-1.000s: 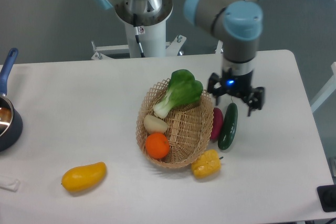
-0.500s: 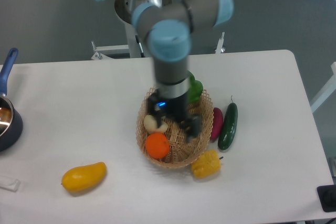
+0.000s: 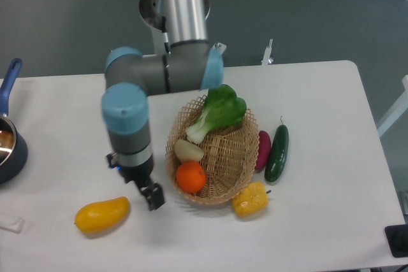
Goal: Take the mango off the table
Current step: 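Swing the gripper over the basket to above the yellow mango, then lower the gripper onto the yellow mango and close on it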
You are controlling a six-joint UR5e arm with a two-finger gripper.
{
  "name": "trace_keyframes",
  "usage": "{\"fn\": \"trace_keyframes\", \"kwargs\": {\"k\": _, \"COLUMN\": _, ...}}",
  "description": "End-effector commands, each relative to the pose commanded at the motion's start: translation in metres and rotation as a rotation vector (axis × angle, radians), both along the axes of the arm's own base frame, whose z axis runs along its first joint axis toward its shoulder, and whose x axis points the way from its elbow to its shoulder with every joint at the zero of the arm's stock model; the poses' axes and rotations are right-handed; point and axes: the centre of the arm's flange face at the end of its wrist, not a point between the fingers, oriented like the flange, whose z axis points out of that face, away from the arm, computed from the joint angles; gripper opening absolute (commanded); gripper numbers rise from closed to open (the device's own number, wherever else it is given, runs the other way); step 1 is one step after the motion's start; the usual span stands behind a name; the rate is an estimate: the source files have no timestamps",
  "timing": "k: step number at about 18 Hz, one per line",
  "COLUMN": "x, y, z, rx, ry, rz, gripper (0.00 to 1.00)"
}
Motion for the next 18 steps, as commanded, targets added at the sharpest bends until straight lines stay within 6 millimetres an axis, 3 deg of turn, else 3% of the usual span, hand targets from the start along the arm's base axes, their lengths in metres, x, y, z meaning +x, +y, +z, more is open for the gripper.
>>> {"fn": "trace_keyframes", "kwargs": {"k": 6, "x": 0.018, "y": 0.016, "z": -0.025, "rx": -0.027, "ry": -0.014, "rz": -0.027, "gripper": 1.0}}
{"fn": "trace_keyframes", "kwargs": {"k": 8, "x": 0.039, "y": 0.019, "z": -0.03, "rx": -0.04, "ry": -0.02, "rz": -0.05, "gripper": 1.0}}
{"fn": "trace_keyframes", "kwargs": {"k": 14, "x": 0.062, "y": 0.031, "z": -0.052, "rx": -0.059, "ry": -0.045, "rz": -0.015, "gripper": 1.0}}
{"fn": "trace_keyframes", "kwargs": {"k": 18, "x": 0.06, "y": 0.038, "z": -0.071, "rx": -0.08, "ry": -0.049, "rz": -0.011, "gripper": 1.0}}
